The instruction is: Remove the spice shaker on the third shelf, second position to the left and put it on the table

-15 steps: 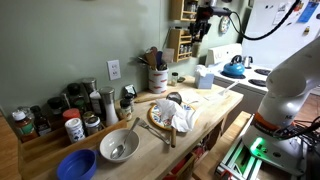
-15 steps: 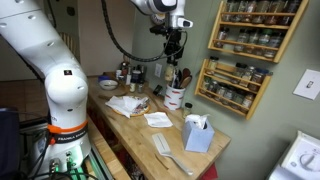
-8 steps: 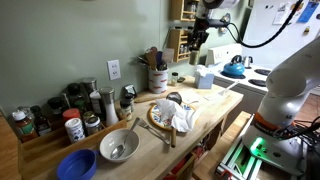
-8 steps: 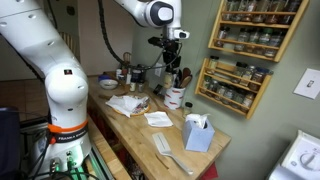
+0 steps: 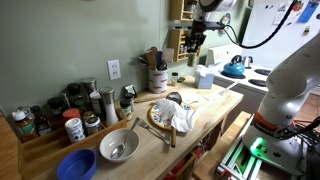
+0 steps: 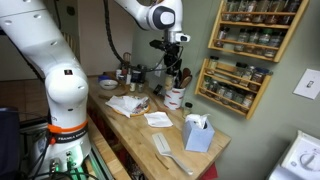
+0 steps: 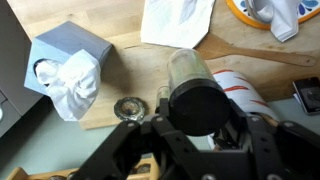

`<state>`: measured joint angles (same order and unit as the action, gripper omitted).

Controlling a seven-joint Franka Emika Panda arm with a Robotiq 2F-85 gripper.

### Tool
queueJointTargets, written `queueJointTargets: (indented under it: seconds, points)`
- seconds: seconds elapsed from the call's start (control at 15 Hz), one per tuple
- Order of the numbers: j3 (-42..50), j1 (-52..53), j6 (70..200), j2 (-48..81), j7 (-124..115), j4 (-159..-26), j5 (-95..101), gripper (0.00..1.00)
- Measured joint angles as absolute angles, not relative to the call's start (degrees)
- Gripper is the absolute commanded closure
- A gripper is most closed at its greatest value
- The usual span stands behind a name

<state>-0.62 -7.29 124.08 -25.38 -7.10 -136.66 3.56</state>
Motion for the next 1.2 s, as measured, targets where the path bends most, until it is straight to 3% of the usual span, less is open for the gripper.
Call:
queueJointTargets:
  seconds: [1.2]
  points:
    - [2.02, -5.94, 145.1, -3.03, -6.74, -138.7, 3.08, 0.69]
